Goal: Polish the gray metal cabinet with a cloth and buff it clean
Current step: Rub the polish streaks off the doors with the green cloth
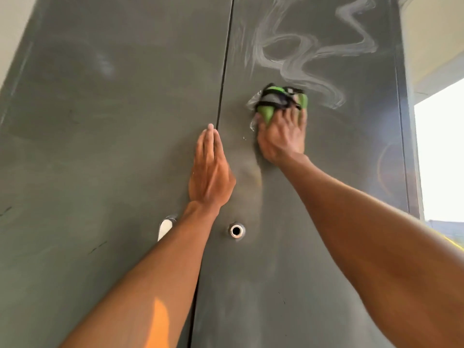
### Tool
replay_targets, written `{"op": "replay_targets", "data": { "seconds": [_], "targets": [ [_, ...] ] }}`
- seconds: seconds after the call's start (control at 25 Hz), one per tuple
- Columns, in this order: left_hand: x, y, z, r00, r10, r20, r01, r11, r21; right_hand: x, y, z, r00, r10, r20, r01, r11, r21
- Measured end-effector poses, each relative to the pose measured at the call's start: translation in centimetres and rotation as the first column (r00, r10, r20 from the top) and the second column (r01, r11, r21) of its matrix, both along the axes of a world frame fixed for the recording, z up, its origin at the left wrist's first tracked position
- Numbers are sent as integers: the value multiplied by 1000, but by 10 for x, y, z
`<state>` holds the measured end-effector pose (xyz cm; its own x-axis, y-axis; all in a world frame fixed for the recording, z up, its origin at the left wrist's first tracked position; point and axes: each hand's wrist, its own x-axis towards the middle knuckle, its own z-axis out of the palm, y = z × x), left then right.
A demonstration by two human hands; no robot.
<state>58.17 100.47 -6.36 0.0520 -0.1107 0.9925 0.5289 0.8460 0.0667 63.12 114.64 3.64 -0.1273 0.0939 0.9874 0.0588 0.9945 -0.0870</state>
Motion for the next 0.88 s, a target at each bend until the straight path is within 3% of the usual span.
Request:
{"op": "replay_targets", "data": {
  "seconds": [0.08,0.16,0.28,0.4,0.48,0.6,0.88],
  "targets": [
    [1,1,0,1000,-1,-20,2,1000,20,-5,-37,-3,999,35,-10,-31,968,248],
    [0,1,-2,998,-49,-31,51,996,77,-10,-62,-2,997,72,-13,-54,856,515],
    [-2,-1,-4,993,-108,-55,114,985,132,-21,-62,-1,999,-15,47,-15,818,575],
    [0,0,-2,995,-94,-42,98,990,102,-22,-54,6,1000,20,23,-29,821,570],
    [0,0,-1,998,-63,-20,64,996,58,-19,-46,20,998,66,-14,-51,877,479],
    [-1,0,-1,998,-57,-30,58,998,31,-12,-4,41,998,58,-32,-51,982,181],
    [-3,0,-4,989,-80,-123,89,994,69,11,107,35,996,1,-92,-23,971,-238]
  ]
}}
